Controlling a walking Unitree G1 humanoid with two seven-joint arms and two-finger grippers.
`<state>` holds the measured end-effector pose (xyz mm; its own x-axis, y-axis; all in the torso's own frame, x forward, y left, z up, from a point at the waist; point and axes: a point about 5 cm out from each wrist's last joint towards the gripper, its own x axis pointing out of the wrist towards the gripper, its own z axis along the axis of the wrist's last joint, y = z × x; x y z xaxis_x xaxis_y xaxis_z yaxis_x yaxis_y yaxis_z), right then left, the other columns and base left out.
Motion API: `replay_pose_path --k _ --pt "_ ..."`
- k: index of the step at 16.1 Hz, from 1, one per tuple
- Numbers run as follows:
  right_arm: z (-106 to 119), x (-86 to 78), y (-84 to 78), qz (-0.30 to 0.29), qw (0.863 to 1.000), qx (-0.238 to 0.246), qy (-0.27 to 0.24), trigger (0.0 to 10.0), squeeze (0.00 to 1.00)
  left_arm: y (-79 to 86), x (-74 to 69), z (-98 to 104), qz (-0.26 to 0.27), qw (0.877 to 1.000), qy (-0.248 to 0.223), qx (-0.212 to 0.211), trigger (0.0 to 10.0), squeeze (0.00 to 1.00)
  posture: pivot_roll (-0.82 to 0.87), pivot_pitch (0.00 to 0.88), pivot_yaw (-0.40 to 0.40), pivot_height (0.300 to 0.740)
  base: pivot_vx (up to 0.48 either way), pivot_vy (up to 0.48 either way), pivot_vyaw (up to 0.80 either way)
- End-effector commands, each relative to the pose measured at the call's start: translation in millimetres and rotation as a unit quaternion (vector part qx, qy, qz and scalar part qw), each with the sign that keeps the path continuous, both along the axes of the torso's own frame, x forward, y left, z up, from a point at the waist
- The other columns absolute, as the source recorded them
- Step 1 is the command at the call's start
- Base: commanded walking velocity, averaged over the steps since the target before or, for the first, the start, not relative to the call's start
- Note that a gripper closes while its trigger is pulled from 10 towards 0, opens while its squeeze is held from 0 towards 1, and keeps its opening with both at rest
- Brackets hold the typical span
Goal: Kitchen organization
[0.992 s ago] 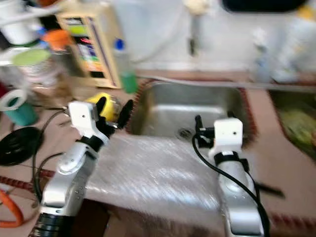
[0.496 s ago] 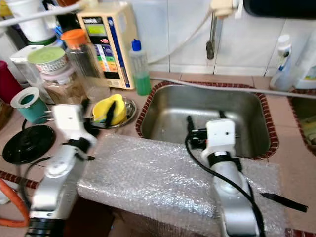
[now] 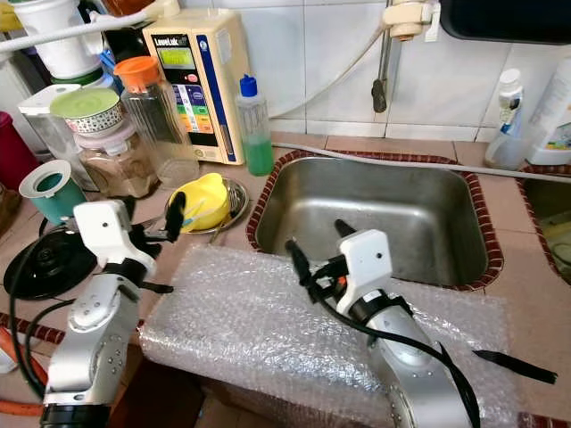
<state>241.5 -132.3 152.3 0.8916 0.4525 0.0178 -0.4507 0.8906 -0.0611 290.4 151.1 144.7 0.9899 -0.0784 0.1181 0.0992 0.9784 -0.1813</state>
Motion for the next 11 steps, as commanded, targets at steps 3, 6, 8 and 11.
replay_pose_path --k 3,6,8,11 --pt "3.8 -7.5 3.1 0.036 0.999 0.014 0.014 10.0 0.0 2.7 -2.7 -6.1 0.009 1.0 0.011 0.003 10.0 1.0 -0.01 0.0 0.098 0.74 0.0 0.0 0.0" --pt "8.1 -23.0 15.1 0.132 0.99 0.019 0.045 10.0 0.0 3.5 -4.7 -13.1 0.015 1.0 0.024 0.006 10.0 1.0 -0.02 0.0 0.082 0.74 0.0 0.0 0.0" --pt "12.2 -28.5 19.0 0.167 0.984 0.032 0.059 10.0 0.0 4.5 -3.7 -13.9 0.014 1.0 0.023 0.002 10.0 1.0 -0.02 0.0 0.075 0.74 0.0 0.0 0.0" --pt "15.1 -32.8 18.1 0.195 0.977 0.042 0.08 10.0 0.0 2.1 -0.1 -15.6 0.006 1.0 0.019 0.0 10.0 0.0 -0.02 0.0 0.056 0.74 0.0 0.0 0.0"
